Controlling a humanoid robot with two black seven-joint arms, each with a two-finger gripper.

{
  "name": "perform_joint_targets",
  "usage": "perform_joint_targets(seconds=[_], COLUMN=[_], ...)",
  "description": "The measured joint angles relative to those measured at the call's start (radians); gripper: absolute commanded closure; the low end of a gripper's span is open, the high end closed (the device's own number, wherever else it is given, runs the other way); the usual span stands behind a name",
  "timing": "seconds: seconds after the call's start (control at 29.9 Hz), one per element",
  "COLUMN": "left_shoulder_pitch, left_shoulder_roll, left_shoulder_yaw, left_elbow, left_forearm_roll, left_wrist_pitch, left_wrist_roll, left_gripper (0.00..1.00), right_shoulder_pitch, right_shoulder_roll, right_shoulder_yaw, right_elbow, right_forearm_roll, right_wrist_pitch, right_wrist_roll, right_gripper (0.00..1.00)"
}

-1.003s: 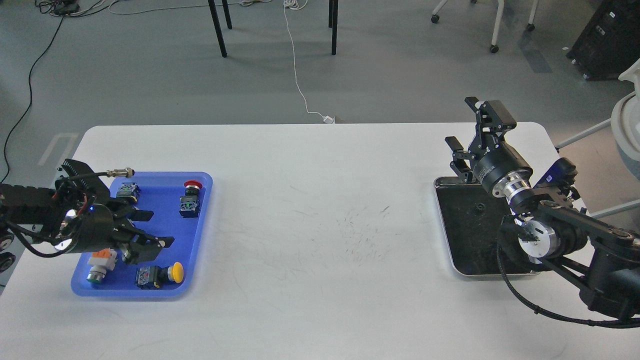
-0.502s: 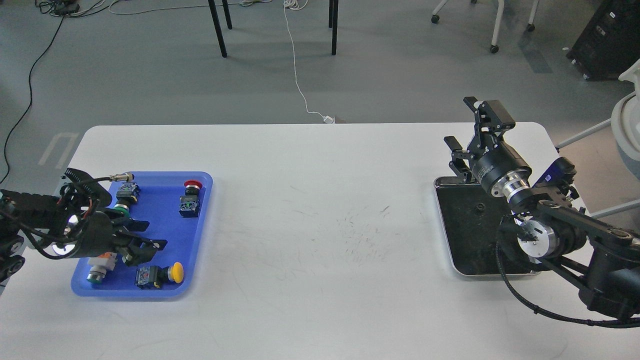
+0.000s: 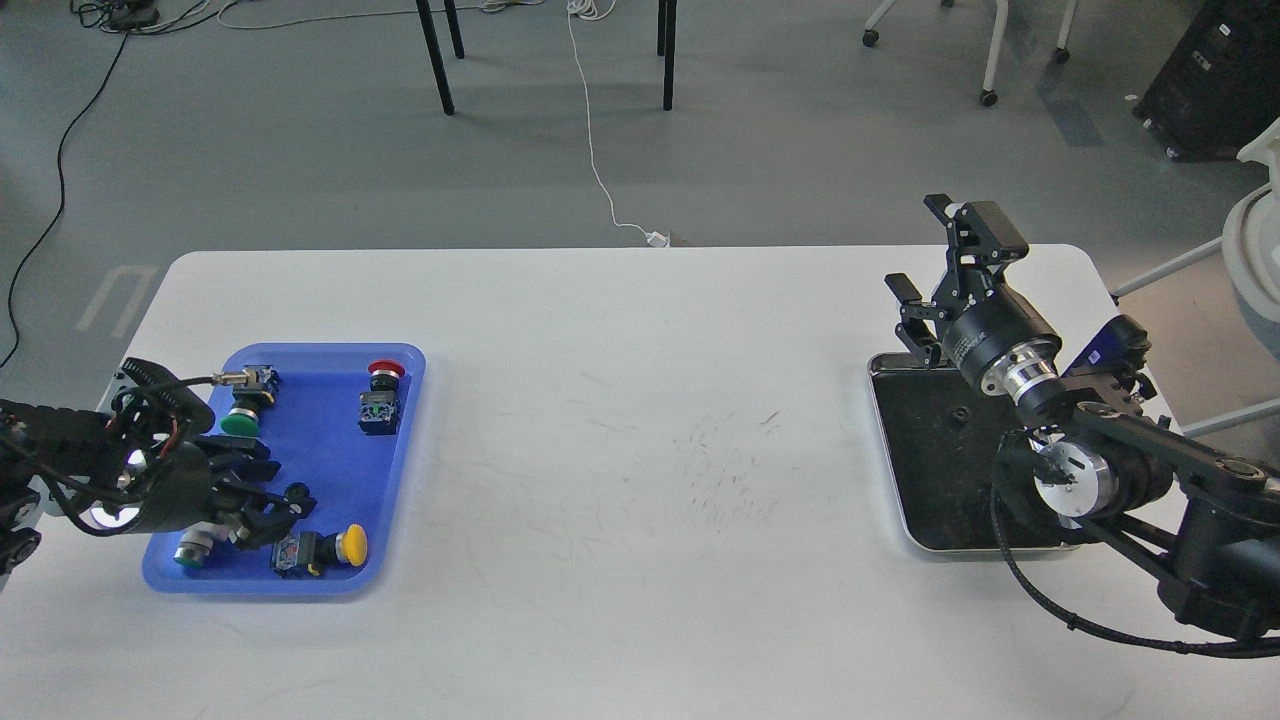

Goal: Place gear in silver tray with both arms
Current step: 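Grasp another black gear in the blue tray with the left gripper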

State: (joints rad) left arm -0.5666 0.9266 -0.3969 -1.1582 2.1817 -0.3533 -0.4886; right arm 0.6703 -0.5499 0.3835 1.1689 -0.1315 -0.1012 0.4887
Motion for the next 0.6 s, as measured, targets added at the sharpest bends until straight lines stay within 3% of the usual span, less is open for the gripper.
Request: perform_joint_targets(seconds=[0.2, 0.47, 0.6], left_shoulder_pitch=[0.003, 0.006, 0.008], left_shoulder_roll=[-0.012, -0.021, -0.021], left_shoulder_yaw=[0.001, 0.003, 0.003], left_elbow=[0.026, 0.039, 0.039], left_forearm_roll=[0.000, 0.000, 0.000], left_wrist_pitch=[0.012, 0.013, 0.014], left_wrist_roll=[0.000, -0.001, -0.001], left_gripper=[0.39, 0.82, 0.85], right_shoulder_pitch=[0.000, 0.000, 0.000], right_shoulder_roll=[-0.002, -0.007, -0.007], right_shoulder_yaw=[0.000, 0.000, 0.000], right_elbow=[0.001, 0.007, 0.008], right_forearm_roll=[0.000, -0.003, -0.004], right_wrist_pitch=[0.000, 0.000, 0.000], right_wrist_roll=[0.000, 0.000, 0.000], right_gripper=[0.02, 0.02, 0.02])
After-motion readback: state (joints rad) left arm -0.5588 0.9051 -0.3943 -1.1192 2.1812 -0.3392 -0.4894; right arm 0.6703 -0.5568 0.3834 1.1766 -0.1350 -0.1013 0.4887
